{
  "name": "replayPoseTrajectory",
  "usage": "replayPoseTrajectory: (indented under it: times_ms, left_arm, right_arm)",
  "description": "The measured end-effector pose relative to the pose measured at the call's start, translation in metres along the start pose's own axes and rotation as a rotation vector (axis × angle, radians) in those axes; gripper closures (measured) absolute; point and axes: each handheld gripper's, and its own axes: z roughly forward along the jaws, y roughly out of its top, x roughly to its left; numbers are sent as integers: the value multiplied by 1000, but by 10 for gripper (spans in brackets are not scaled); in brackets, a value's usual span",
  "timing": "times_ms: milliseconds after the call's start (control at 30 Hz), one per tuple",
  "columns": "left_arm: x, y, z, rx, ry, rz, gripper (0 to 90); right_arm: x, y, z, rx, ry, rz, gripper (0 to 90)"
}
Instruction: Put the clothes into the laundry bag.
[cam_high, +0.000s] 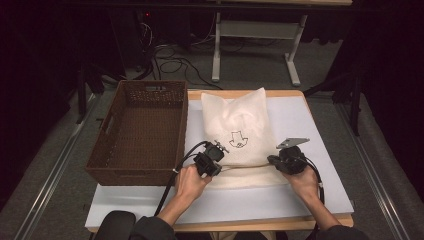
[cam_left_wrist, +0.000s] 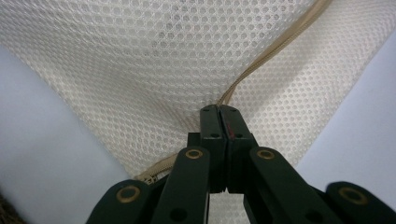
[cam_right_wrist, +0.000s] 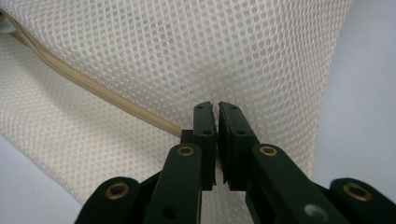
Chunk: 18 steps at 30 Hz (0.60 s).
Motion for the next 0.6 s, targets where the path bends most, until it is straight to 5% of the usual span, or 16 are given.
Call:
replayPoseTrajectory:
  times_ms: [233, 433, 500, 600]
  left_arm:
    - [0, -1, -3, -33, -33, -8, 798]
    - [1, 2, -14, -141, -141, -16, 743]
    - [-3, 5, -17, -152, -129, 3, 713]
    - [-6, 11, -15, -163, -57, 8, 658]
  right_arm:
    - [-1, -3, -1, -6, 3, 11, 854]
    - [3, 2, -6, -61, 0, 4, 820]
    - [5, 6, -7, -82, 1, -1, 815]
    - [7, 11, -6, -89, -10, -9, 802]
